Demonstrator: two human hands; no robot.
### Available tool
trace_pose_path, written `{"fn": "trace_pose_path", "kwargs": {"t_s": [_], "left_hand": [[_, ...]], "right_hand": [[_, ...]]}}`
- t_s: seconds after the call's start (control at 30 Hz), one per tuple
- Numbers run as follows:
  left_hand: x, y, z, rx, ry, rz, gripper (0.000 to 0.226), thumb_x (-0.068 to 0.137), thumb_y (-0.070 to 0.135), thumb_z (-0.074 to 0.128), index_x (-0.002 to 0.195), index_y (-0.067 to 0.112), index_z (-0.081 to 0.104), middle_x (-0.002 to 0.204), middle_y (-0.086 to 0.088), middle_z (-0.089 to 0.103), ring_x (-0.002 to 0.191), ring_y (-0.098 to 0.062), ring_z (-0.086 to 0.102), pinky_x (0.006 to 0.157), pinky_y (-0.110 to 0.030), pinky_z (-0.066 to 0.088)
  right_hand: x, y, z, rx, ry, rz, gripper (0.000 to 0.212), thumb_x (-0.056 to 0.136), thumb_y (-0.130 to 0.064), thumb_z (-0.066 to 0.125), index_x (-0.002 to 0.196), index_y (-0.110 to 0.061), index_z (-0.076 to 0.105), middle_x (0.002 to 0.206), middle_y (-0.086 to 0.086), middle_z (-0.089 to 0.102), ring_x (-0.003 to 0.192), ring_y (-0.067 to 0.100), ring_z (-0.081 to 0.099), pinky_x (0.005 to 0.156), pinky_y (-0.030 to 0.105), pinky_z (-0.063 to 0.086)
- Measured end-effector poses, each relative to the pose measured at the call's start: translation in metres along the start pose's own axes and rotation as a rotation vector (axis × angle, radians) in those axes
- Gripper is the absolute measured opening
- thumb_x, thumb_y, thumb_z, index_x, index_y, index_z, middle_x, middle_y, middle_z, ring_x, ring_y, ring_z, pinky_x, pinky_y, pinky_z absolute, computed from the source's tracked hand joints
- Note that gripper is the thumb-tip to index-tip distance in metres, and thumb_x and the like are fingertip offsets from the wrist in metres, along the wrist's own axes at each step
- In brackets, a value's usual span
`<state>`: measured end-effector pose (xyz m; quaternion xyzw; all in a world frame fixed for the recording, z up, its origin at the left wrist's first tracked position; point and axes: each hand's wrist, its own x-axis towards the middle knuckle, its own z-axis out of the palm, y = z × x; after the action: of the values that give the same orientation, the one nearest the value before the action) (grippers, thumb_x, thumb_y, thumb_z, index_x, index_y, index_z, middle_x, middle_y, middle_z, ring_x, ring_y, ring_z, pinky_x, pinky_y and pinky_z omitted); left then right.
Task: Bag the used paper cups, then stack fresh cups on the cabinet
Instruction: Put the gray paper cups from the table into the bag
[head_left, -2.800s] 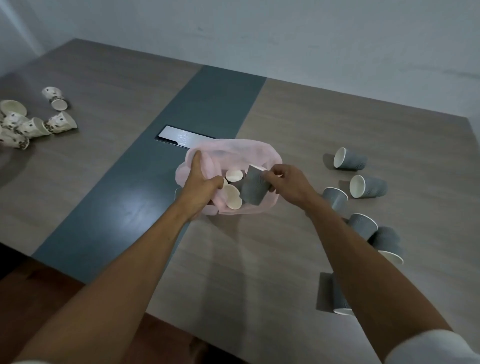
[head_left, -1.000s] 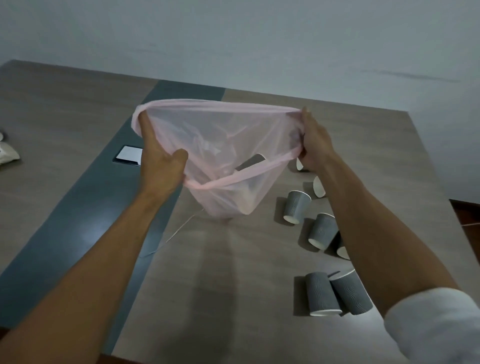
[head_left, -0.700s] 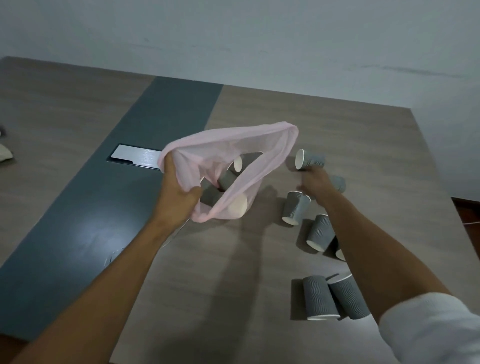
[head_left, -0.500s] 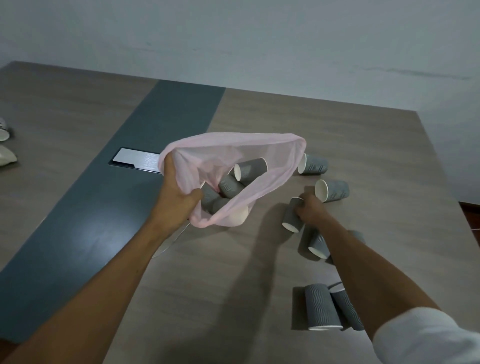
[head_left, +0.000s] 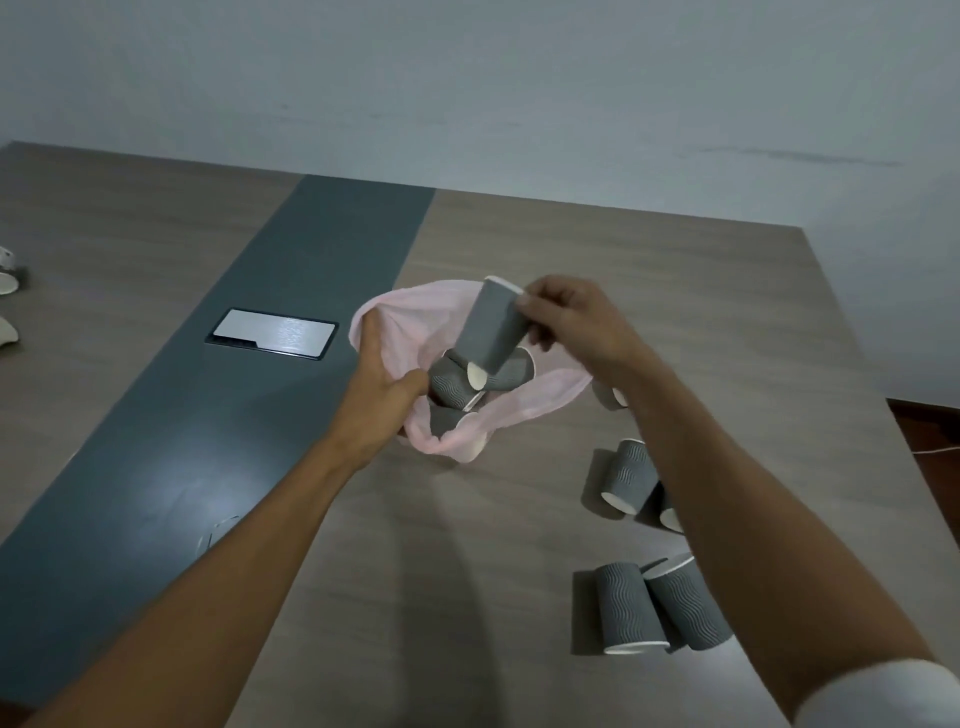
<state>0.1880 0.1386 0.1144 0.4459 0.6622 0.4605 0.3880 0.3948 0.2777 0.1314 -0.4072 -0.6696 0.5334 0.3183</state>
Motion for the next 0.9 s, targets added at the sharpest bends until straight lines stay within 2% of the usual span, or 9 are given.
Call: {"fn": "trace_pose_path", "kwargs": {"t_s": [0.13, 0.2, 0.3, 0.4, 0.47, 0.53, 0.67, 0.8, 0.9], "left_hand": [[0.005, 0.009, 0.006, 0.009, 0.027, -0.005, 0.092, 0.067, 0.03, 0.062, 0.149, 0.04, 0.023, 0.134, 0.004, 0.048, 0.124, -0.027, 0.053, 0.085, -0.058, 0.059], [0.007, 0.011, 0.008, 0.023, 0.034, -0.018, 0.096, 0.07, 0.03, 0.064, 0.153, 0.044, 0.016, 0.137, 0.008, 0.046, 0.125, -0.023, 0.051, 0.087, -0.058, 0.059], [0.01, 0.01, 0.016, 0.011, 0.037, -0.002, 0.088, 0.086, 0.007, 0.059, 0.155, 0.04, 0.014, 0.115, 0.017, 0.049, 0.101, -0.01, 0.059, 0.075, -0.057, 0.062], [0.008, 0.01, 0.025, 0.013, 0.048, 0.005, 0.087, 0.091, -0.003, 0.053, 0.158, 0.032, 0.011, 0.101, 0.015, 0.051, 0.081, 0.009, 0.067, 0.073, -0.045, 0.061], [0.008, 0.008, 0.028, 0.034, 0.054, 0.005, 0.083, 0.091, -0.004, 0.053, 0.157, 0.03, 0.013, 0.088, 0.022, 0.055, 0.066, 0.02, 0.061, 0.072, -0.04, 0.058], [0.009, 0.003, 0.027, 0.055, 0.059, 0.038, 0.079, 0.089, 0.003, 0.057, 0.149, 0.037, 0.019, 0.1, 0.033, 0.052, 0.083, 0.019, 0.059, 0.071, -0.034, 0.057], [0.011, -0.002, 0.02, 0.027, 0.054, 0.038, 0.079, 0.088, 0.002, 0.056, 0.145, 0.042, 0.02, 0.123, 0.021, 0.042, 0.106, 0.006, 0.049, 0.066, -0.023, 0.053], [0.013, -0.006, 0.015, 0.037, 0.035, 0.018, 0.088, 0.084, 0.0, 0.054, 0.155, 0.036, 0.018, 0.127, 0.01, 0.047, 0.099, 0.007, 0.054, 0.065, -0.029, 0.056], [0.013, -0.007, 0.016, 0.091, 0.013, 0.014, 0.088, 0.085, -0.001, 0.054, 0.155, 0.038, 0.017, 0.121, 0.013, 0.048, 0.103, -0.004, 0.056, 0.067, -0.031, 0.054]], "right_hand": [[-0.011, 0.024, 0.01, -0.035, 0.007, 0.105, 0.02, 0.097, 0.001, 0.057, 0.111, -0.006, 0.069, 0.104, 0.006, 0.07, 0.078, 0.019, 0.074, 0.066, 0.032, 0.059], [-0.018, 0.031, -0.011, -0.107, 0.184, 0.165, 0.022, 0.091, 0.003, 0.049, 0.093, -0.007, 0.068, 0.084, 0.004, 0.069, 0.061, 0.016, 0.069, 0.05, 0.028, 0.05], [-0.032, 0.066, -0.058, -0.492, 0.339, 0.386, 0.019, 0.081, -0.005, 0.053, 0.073, -0.004, 0.07, 0.058, 0.009, 0.065, 0.049, 0.023, 0.061, 0.052, 0.03, 0.049], [-0.052, 0.116, -0.083, -0.753, 0.078, 0.663, 0.014, 0.087, -0.004, 0.058, 0.09, 0.004, 0.069, 0.08, 0.021, 0.075, 0.068, 0.035, 0.075, 0.067, 0.045, 0.063], [-0.064, 0.147, -0.083, -0.723, 0.012, 0.718, 0.015, 0.092, -0.008, 0.061, 0.103, 0.002, 0.061, 0.098, 0.02, 0.07, 0.083, 0.04, 0.074, 0.075, 0.05, 0.063], [-0.073, 0.17, -0.077, -0.683, 0.054, 0.704, 0.021, 0.094, -0.015, 0.061, 0.106, 0.002, 0.059, 0.101, 0.017, 0.065, 0.091, 0.041, 0.072, 0.079, 0.049, 0.062], [-0.074, 0.175, -0.077, -0.741, 0.052, 0.64, 0.021, 0.089, -0.016, 0.065, 0.099, 0.0, 0.074, 0.104, 0.019, 0.074, 0.101, 0.035, 0.068, 0.079, 0.035, 0.052], [-0.06, 0.088, -0.091, -0.599, 0.02, 0.514, 0.019, 0.086, -0.015, 0.065, 0.068, -0.009, 0.063, 0.065, 0.006, 0.056, 0.06, 0.023, 0.051, 0.053, 0.027, 0.037], [-0.058, 0.023, -0.069, -0.345, -0.052, 0.328, 0.018, 0.086, -0.013, 0.064, 0.069, -0.014, 0.059, 0.056, -0.002, 0.047, 0.052, 0.014, 0.04, 0.046, 0.025, 0.029]]}}
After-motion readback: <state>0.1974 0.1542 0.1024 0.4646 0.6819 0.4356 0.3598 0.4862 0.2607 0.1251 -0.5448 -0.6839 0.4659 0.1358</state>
